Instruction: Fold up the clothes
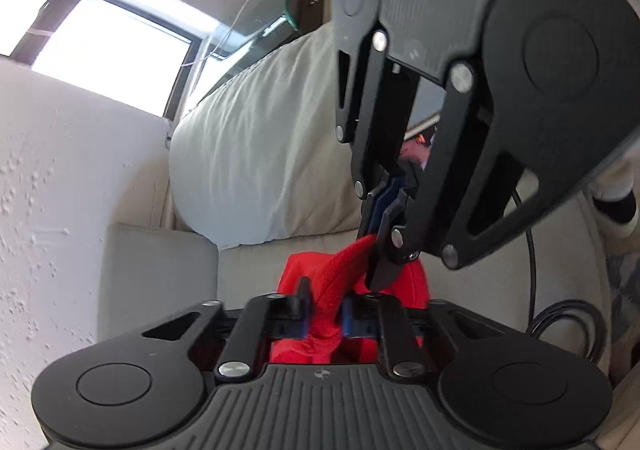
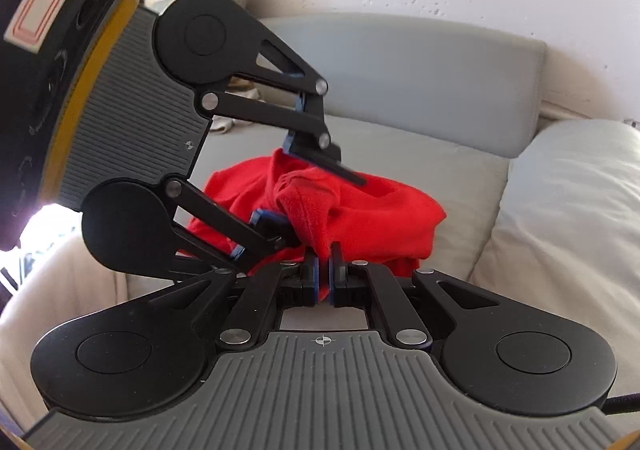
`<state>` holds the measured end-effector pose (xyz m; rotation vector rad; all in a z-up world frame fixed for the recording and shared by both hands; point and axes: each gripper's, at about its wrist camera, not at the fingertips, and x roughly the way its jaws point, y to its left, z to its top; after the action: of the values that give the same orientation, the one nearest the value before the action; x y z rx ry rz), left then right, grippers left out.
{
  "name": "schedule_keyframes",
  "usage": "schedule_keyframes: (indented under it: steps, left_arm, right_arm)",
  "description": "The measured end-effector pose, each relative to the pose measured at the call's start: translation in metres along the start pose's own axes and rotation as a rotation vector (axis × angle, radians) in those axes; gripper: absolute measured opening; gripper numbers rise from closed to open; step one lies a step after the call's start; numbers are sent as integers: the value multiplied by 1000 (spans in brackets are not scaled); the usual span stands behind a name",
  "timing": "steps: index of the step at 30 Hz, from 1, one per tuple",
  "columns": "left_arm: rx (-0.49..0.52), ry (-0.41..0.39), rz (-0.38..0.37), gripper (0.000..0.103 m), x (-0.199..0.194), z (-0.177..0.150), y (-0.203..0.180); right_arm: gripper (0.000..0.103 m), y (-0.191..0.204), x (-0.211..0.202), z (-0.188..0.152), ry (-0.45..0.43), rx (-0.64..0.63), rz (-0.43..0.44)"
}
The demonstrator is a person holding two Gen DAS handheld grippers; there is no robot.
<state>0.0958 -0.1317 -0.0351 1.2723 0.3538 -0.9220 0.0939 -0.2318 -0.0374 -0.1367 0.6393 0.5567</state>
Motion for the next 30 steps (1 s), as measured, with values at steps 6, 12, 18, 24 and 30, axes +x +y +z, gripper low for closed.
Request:
schedule_keyframes:
  steps: [6,12,18,24,30]
  left_arm:
    - [-745,-17,18,10,-16,-41,103]
    - [-1449,-81,66,6,-42,-77,216]
    - [-1927,-574,294,5,-169,-91,304]
    - [-2183,-703,469,5,-240,-161,224]
    - [-2438,-264,334,5,-178,-280,32]
  right_arm:
    - [68,-44,-75,4,-151,296,-24]
    - [68,-58,-136,1,-309,482,-28]
    - [68,-49,-175,4,-443,566,-27]
    - [79,-33,-211,4,-554,560,-44]
    - [79,-24,-185,-5,-458,551,13]
